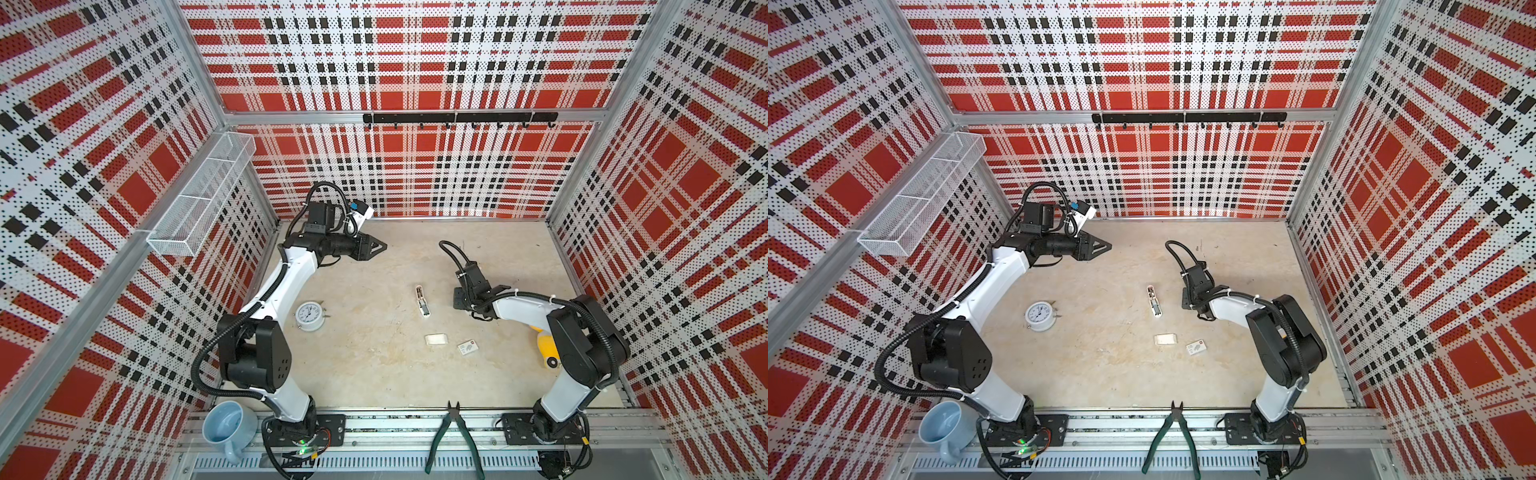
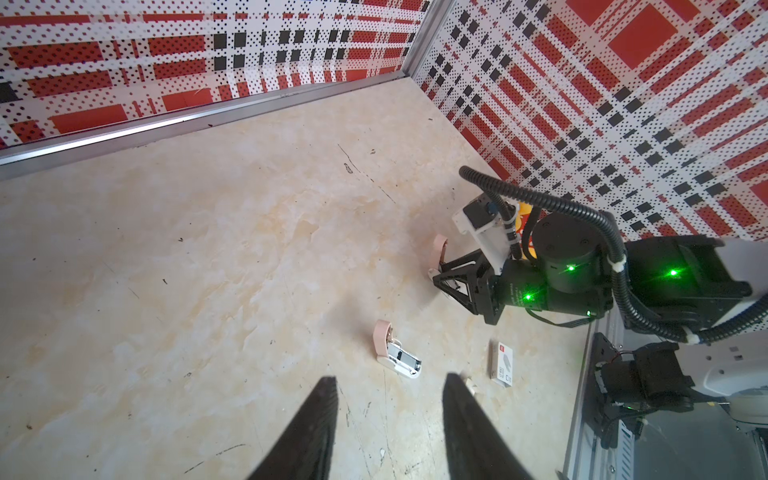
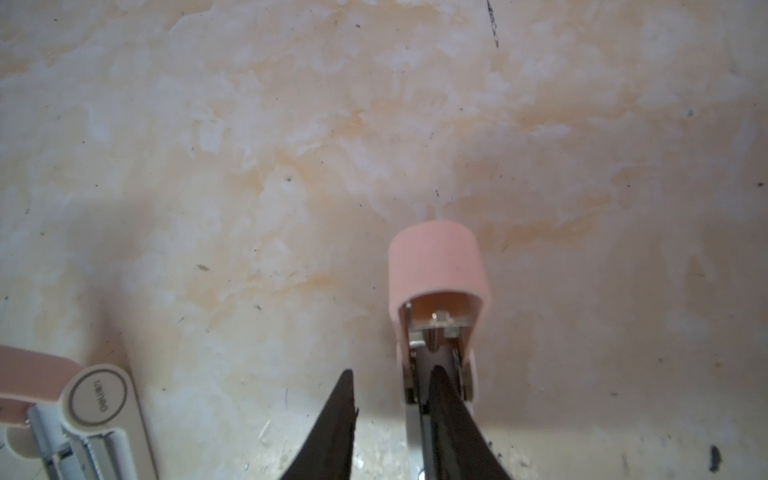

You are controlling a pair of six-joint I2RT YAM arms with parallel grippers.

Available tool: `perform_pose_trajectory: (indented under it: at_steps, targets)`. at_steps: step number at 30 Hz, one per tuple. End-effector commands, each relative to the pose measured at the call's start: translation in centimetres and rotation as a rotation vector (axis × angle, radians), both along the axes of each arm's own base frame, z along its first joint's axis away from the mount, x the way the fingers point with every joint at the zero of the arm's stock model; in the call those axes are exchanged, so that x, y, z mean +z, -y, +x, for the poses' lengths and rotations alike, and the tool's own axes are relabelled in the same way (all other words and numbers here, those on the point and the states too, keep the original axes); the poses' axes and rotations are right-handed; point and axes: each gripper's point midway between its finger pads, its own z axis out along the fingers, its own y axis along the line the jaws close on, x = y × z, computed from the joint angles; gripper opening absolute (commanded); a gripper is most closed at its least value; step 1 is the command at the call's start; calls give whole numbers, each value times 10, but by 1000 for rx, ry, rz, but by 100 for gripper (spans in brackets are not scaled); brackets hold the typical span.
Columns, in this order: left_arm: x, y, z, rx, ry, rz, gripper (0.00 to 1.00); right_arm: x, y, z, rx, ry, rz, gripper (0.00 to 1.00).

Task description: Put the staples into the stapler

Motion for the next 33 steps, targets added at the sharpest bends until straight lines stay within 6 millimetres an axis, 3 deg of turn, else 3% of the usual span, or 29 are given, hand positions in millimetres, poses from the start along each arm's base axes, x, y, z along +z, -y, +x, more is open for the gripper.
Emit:
perform_pose_trajectory:
  at_steps: [1, 11, 21, 27, 33]
  targets:
    - [6, 5, -2, -15, 19, 3, 45, -3, 4, -7, 1, -9, 0, 32]
    - [5, 5, -2, -14, 19, 3, 45, -3, 4, -13, -5, -12, 19, 32]
    - [9, 4, -3, -11, 31, 5, 45, 10, 5, -13, -1, 11, 24, 32]
    - [19, -2, 0, -16, 74, 36, 46, 51, -6, -7, 53, 91, 80, 33]
    - [17, -23, 12, -31, 60, 64, 47, 91, -47, -21, 260, 153, 223, 36]
